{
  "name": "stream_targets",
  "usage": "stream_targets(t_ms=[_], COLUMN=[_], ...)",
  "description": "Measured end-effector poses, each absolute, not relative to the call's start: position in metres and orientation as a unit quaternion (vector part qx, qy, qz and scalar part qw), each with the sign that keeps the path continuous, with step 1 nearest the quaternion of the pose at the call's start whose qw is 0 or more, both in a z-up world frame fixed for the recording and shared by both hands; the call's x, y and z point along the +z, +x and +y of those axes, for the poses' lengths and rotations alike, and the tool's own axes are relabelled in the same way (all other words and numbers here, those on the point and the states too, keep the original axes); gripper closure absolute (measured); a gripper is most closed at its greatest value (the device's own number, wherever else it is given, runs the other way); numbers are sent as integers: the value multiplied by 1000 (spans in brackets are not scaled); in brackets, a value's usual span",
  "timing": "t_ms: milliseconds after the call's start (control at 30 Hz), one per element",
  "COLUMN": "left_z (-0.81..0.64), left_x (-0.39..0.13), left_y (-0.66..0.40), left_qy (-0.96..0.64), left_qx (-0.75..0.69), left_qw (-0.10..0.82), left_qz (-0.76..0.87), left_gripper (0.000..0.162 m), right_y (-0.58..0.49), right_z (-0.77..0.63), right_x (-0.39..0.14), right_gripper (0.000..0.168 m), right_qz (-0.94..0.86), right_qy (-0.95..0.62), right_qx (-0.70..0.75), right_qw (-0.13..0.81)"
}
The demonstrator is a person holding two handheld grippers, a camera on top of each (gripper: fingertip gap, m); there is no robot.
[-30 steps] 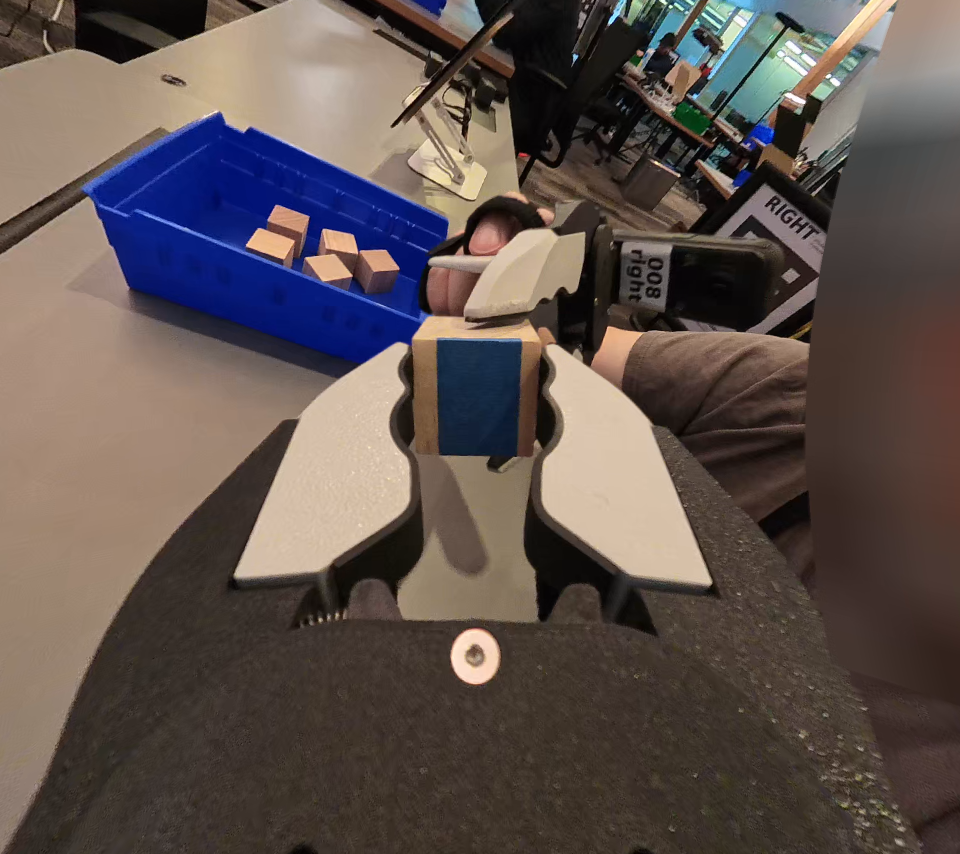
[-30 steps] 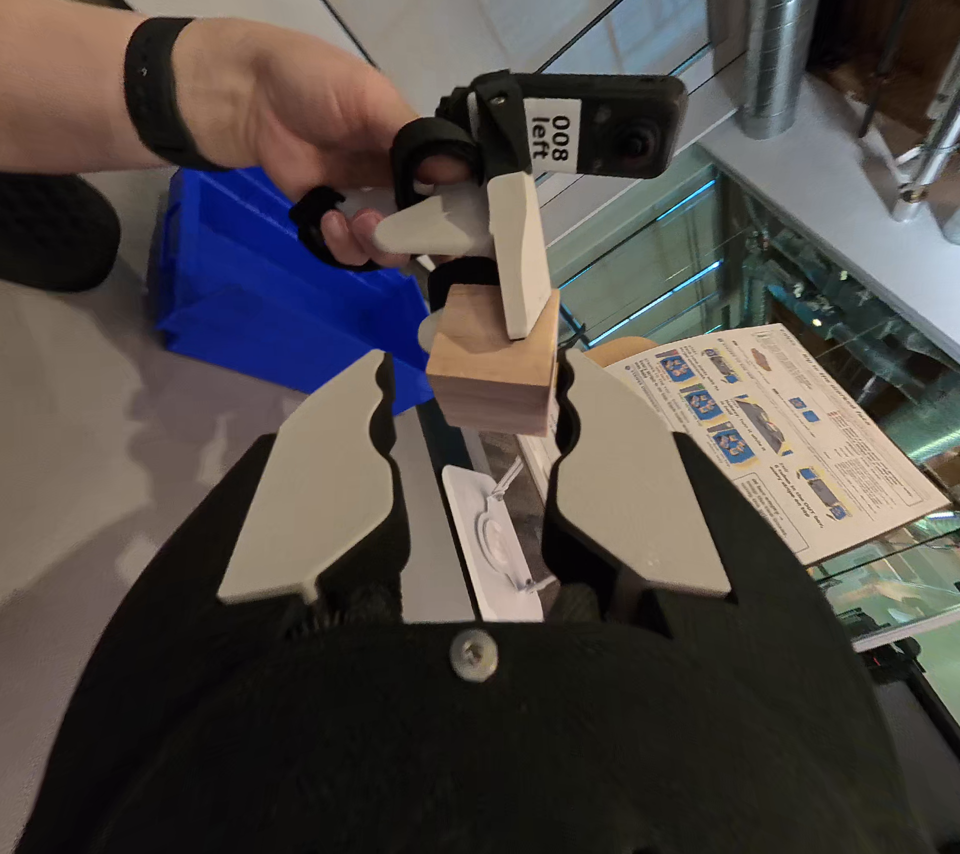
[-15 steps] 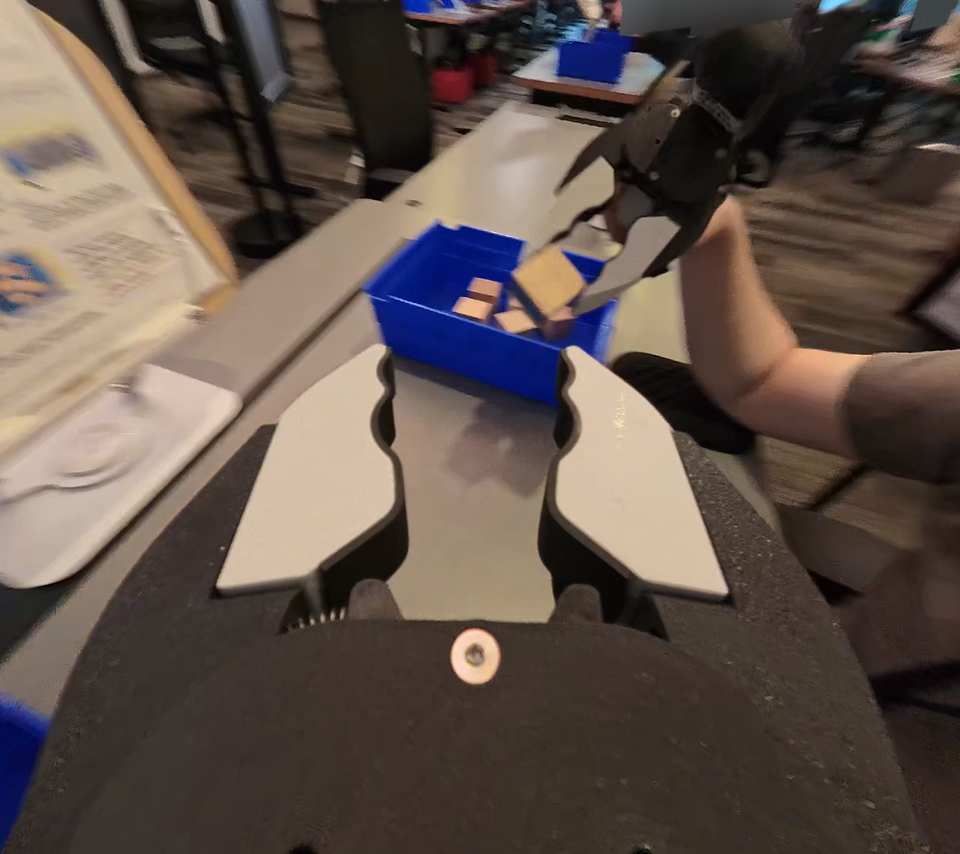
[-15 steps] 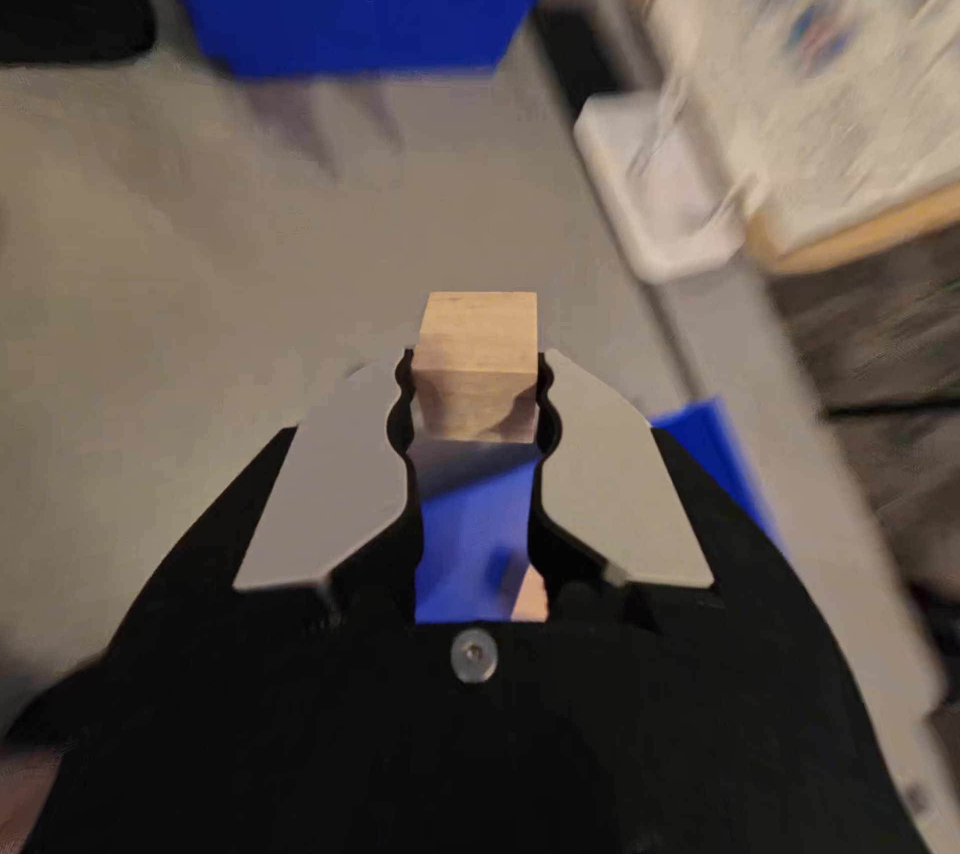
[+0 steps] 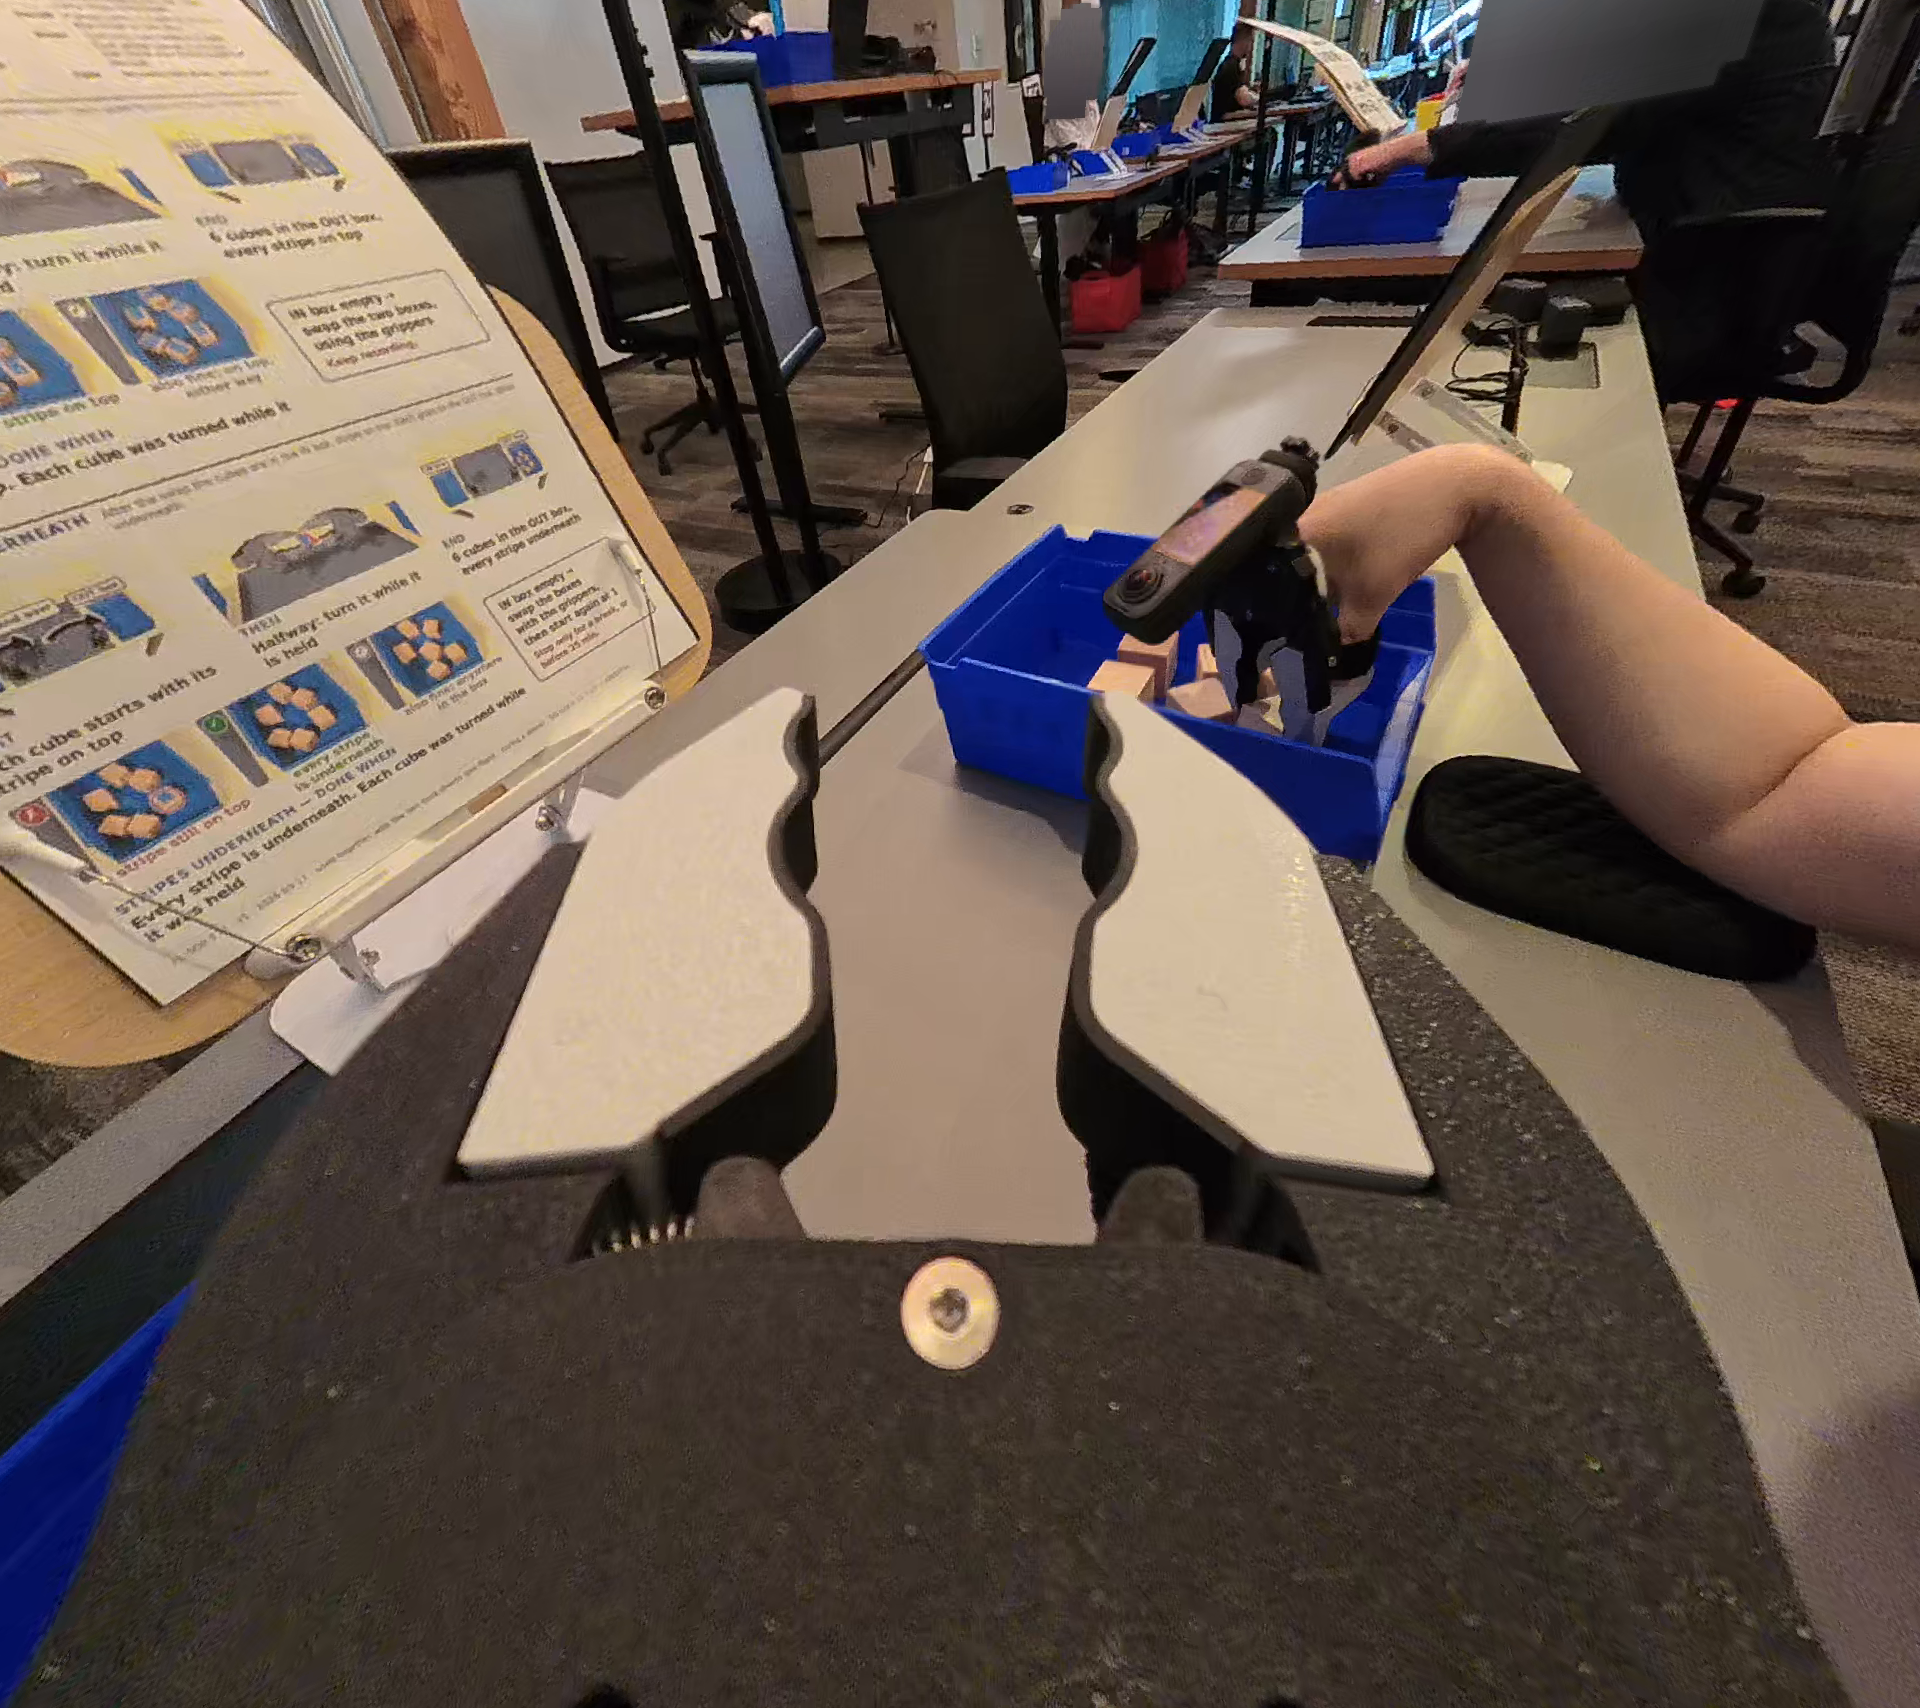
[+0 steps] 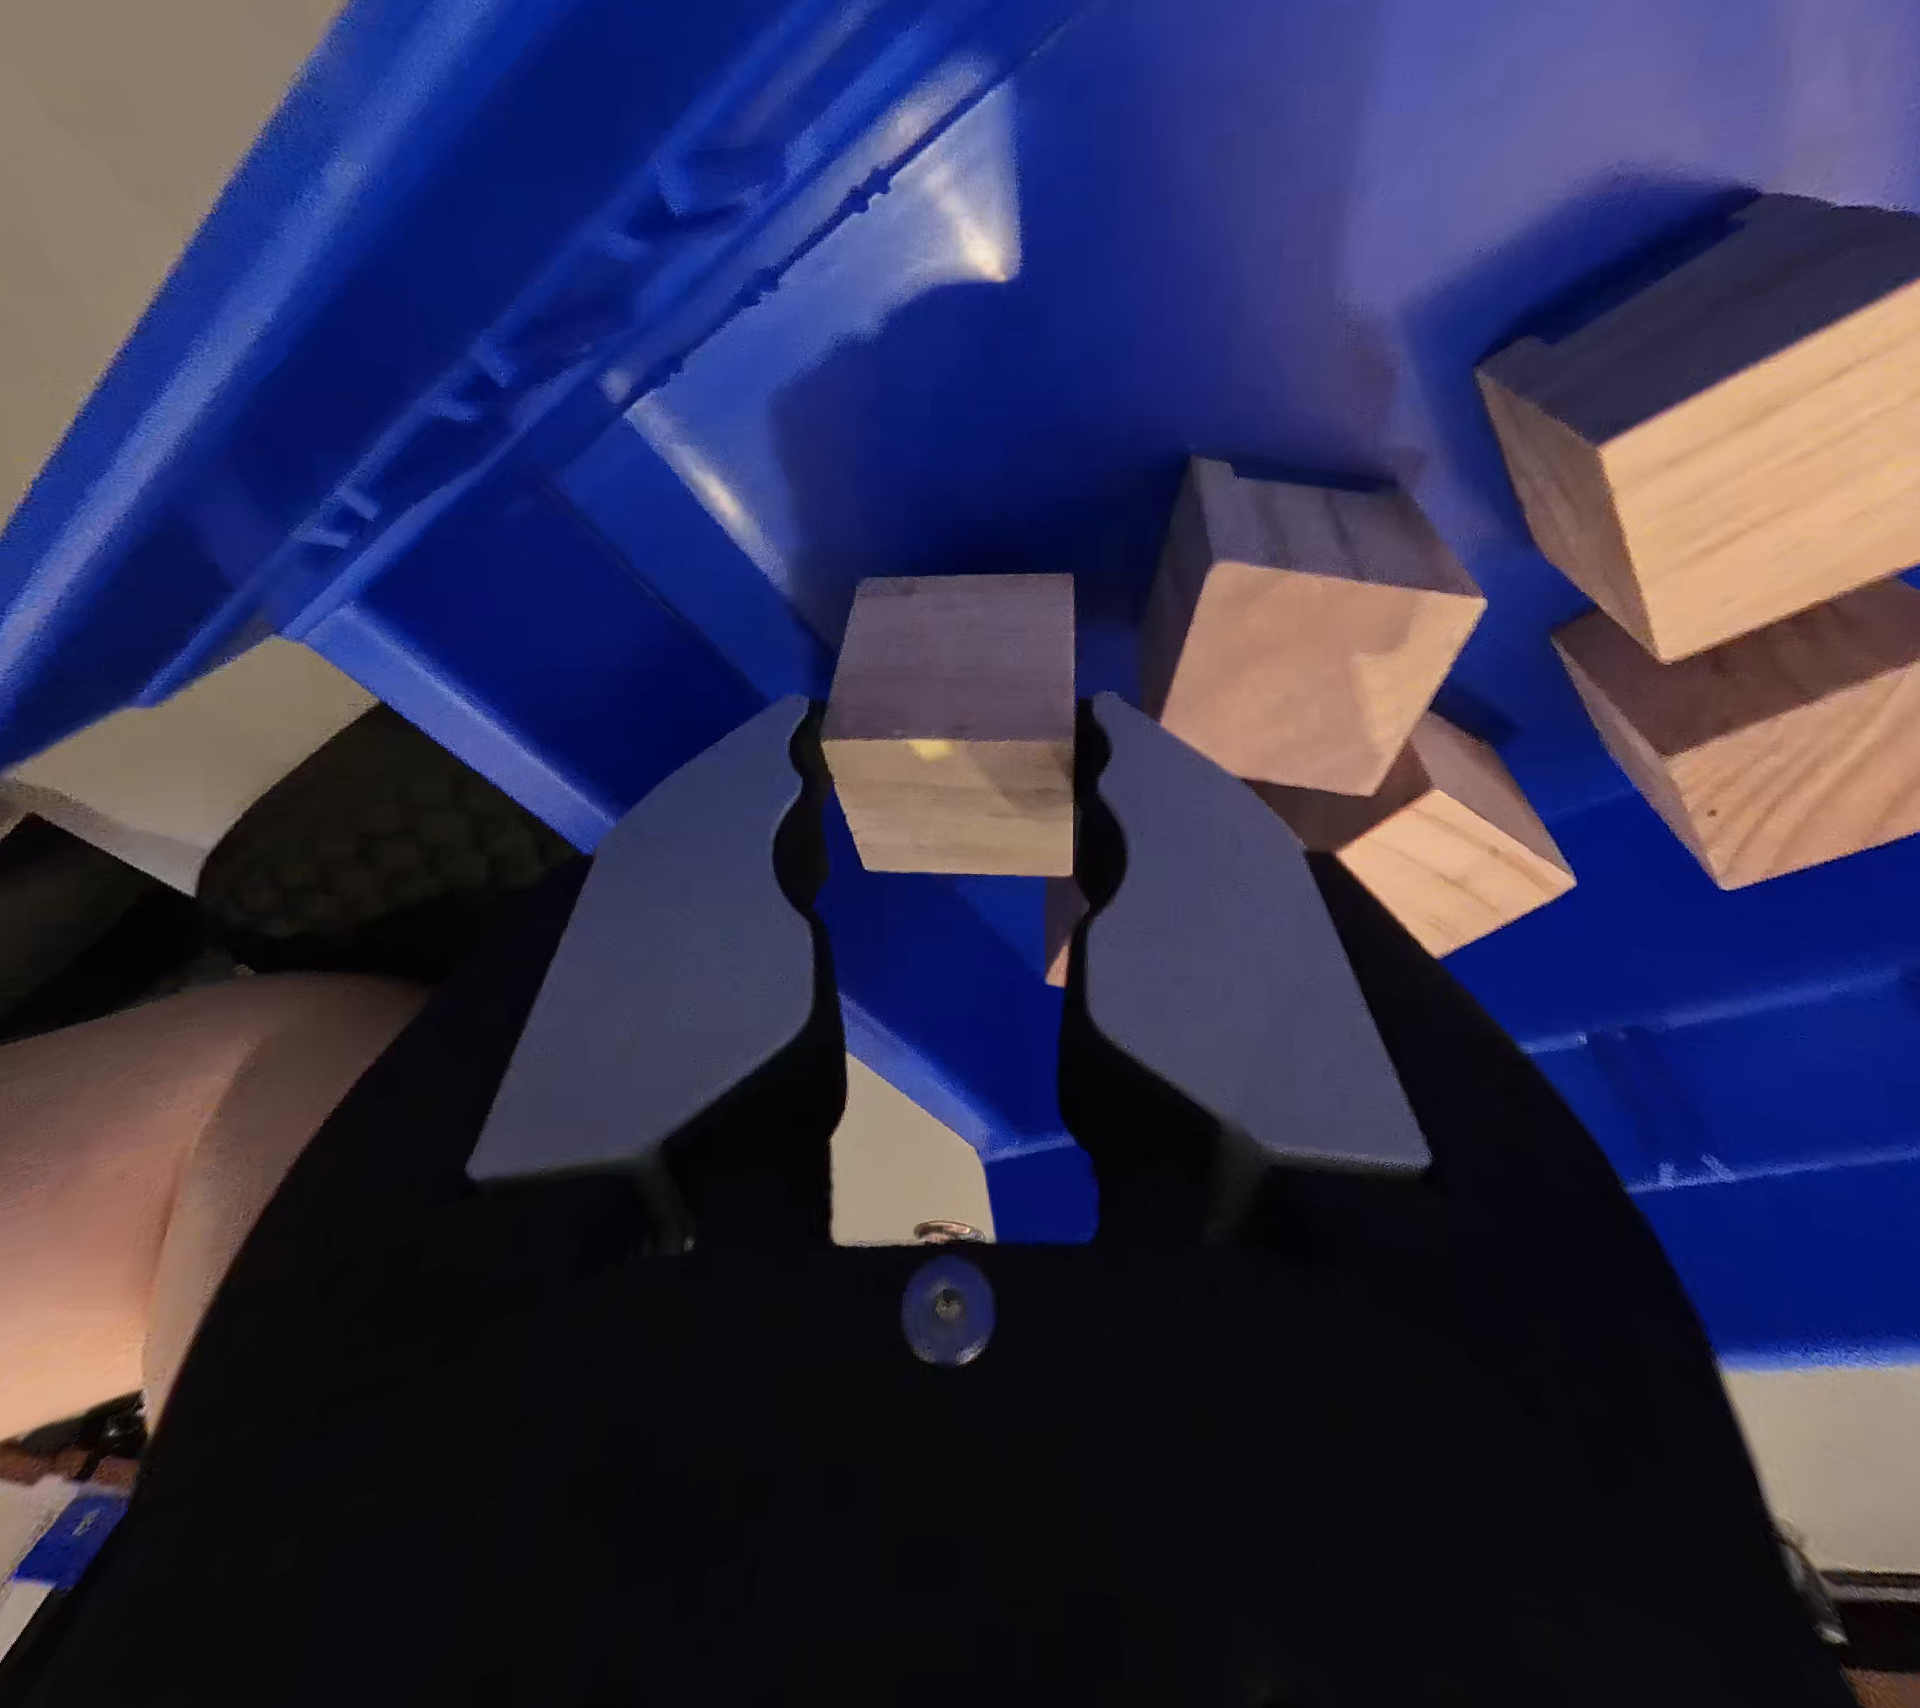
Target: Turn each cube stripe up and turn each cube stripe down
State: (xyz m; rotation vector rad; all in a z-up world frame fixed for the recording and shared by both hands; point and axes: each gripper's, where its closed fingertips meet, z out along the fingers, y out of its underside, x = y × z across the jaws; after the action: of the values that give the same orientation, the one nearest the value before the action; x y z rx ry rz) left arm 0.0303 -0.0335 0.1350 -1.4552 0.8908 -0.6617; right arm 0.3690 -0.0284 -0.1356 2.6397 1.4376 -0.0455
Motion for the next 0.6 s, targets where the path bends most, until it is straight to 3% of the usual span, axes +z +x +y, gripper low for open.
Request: stream_targets(t_ms=[167,333,467,600], left_z=[-31,-20,-1,12], left_x=[130,132,152,115], left_y=[27,-6,-91,-191], left_qy=[-644,-680,-709,-809], left_qx=[-276,-216,-110,12], left_qw=[600,598,649,569], left_qz=[387,366,255,143], left_gripper=[113,107,105,92], right_y=[366,362,373,443], right_z=[-30,-27,-5,58], right_x=[-142,-123,-69,-2], right_gripper=[121,121,121,121], right_qz=[465,448,441,254], right_qy=[881,892,888,903], right_qx=[-16,-44,-33,80], right_qw=[83,42,-124,-338])
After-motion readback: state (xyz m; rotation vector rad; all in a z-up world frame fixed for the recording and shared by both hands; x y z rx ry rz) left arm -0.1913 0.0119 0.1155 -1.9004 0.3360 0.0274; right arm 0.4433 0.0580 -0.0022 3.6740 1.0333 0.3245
